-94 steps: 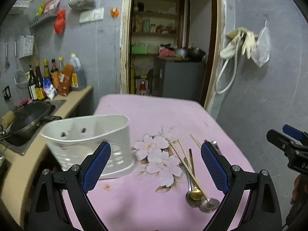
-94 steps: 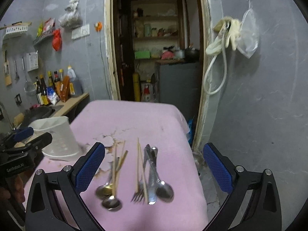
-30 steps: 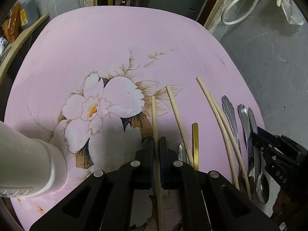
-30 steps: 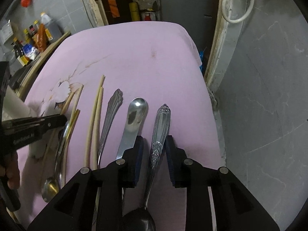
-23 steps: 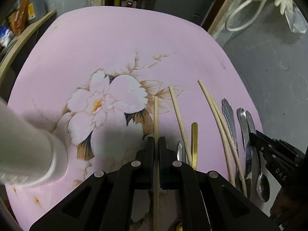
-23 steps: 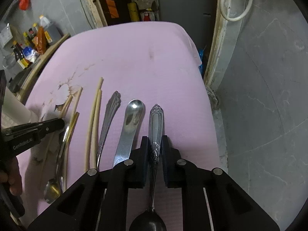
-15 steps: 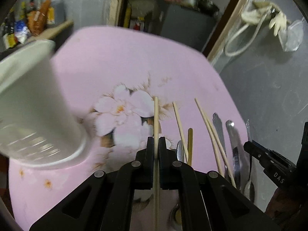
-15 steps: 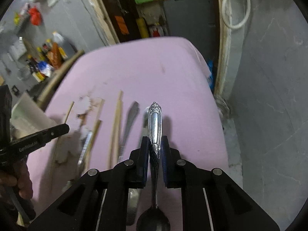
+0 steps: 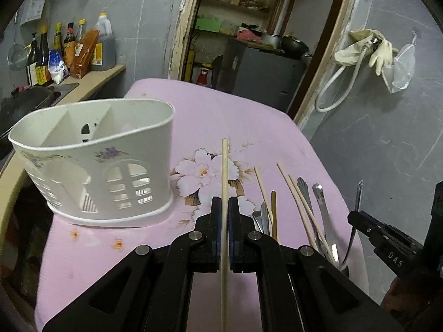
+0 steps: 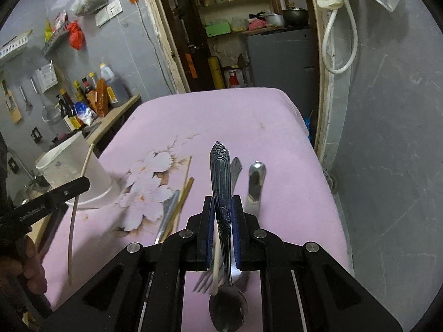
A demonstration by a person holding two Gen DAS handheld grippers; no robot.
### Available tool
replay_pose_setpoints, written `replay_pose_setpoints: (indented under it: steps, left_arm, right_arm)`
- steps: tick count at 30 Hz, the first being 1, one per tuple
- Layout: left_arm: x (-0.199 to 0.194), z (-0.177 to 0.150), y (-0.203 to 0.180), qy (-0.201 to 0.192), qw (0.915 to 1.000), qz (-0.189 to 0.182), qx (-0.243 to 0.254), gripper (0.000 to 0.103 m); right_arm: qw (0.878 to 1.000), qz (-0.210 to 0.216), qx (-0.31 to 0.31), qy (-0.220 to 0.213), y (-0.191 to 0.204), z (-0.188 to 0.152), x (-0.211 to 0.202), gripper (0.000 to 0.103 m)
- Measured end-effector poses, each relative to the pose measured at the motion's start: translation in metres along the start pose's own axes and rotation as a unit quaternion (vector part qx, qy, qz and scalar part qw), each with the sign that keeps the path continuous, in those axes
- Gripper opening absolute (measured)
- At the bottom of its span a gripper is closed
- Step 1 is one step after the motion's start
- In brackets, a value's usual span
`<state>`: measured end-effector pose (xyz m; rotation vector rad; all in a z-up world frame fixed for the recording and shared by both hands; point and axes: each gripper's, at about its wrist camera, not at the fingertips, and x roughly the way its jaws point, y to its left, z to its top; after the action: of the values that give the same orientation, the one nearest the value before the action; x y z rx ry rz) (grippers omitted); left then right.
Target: Organize utensils
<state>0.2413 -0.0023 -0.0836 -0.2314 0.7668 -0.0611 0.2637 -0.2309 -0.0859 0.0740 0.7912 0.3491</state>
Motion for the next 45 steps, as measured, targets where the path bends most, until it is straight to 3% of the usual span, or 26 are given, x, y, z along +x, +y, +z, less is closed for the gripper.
replay_pose_setpoints:
  steps: [8,9,18,25,30,41,45]
  left_arm:
    - [-0.03,0.005,0.022,-0.024,0.9994,-0.024,0.009,0.002]
    - [-0.033,0.007,0.024,-0.026,0.9992,-0.028,0.011,0.002]
    - [-0.049,0.023,0.048,-0.039,0.9972,-0.058,0.027,0.002]
    - [-0.077,0.049,0.082,-0.092,0.9924,-0.082,0.007,0.002]
    - [-0.095,0.077,0.115,-0.141,0.9845,-0.1,-0.028,0.002]
    - [-0.1,0.109,0.179,-0.168,0.9798,-0.081,-0.073,0.002]
    - [-0.095,0.11,0.187,-0.169,0.9792,-0.077,-0.082,0.002]
  right_arm:
    - [0.998,-0.028,0.005,-0.049,0.029,-0.011,-0.031,0.007]
    - [0.998,-0.034,0.005,-0.052,0.034,-0.012,-0.033,0.001]
    - [0.995,-0.056,0.031,-0.072,0.053,-0.017,-0.039,0.0]
    - [0.992,-0.05,0.015,-0.116,0.086,0.002,-0.062,0.0]
    - [0.988,-0.033,-0.016,-0.147,0.117,0.026,-0.068,0.0]
    - [0.987,-0.008,-0.035,-0.155,0.149,0.05,-0.055,0.0]
    - [0.991,-0.023,-0.03,-0.132,0.144,0.052,-0.045,0.0]
